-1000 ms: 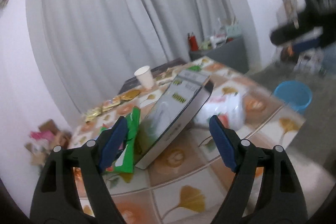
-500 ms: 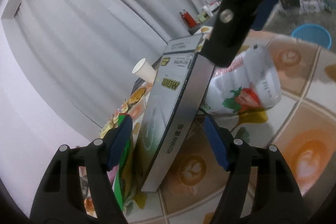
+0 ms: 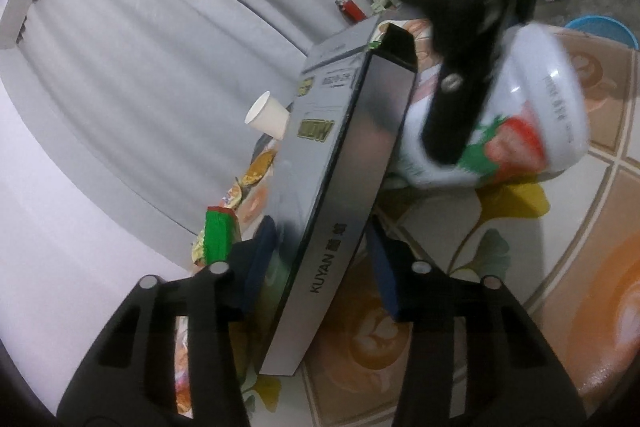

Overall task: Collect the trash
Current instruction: 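Grasp the grey KUYAN box with the left gripper while the right grasps the white AD bottle, then lift the KUYAN box and white bottle off the table toward the wastebasket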

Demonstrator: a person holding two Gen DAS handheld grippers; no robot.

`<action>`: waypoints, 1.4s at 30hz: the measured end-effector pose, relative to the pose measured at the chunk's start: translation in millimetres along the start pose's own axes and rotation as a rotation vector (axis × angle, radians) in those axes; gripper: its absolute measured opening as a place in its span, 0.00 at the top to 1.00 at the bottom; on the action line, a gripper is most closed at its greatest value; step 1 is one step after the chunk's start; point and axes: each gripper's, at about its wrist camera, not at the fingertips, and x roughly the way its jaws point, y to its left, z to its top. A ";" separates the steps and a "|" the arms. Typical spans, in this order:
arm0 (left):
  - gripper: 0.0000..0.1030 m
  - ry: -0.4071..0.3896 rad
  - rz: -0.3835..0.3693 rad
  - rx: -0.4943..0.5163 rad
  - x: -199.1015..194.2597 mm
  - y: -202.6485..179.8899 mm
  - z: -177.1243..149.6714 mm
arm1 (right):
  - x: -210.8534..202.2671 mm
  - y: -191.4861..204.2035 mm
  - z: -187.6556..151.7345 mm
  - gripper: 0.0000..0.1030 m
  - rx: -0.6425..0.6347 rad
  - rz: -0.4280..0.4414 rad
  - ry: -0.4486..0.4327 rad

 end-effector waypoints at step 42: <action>0.69 -0.031 -0.142 0.007 -76.0 -11.1 18.9 | -44.7 -52.8 -66.3 0.34 0.229 -0.271 -0.144</action>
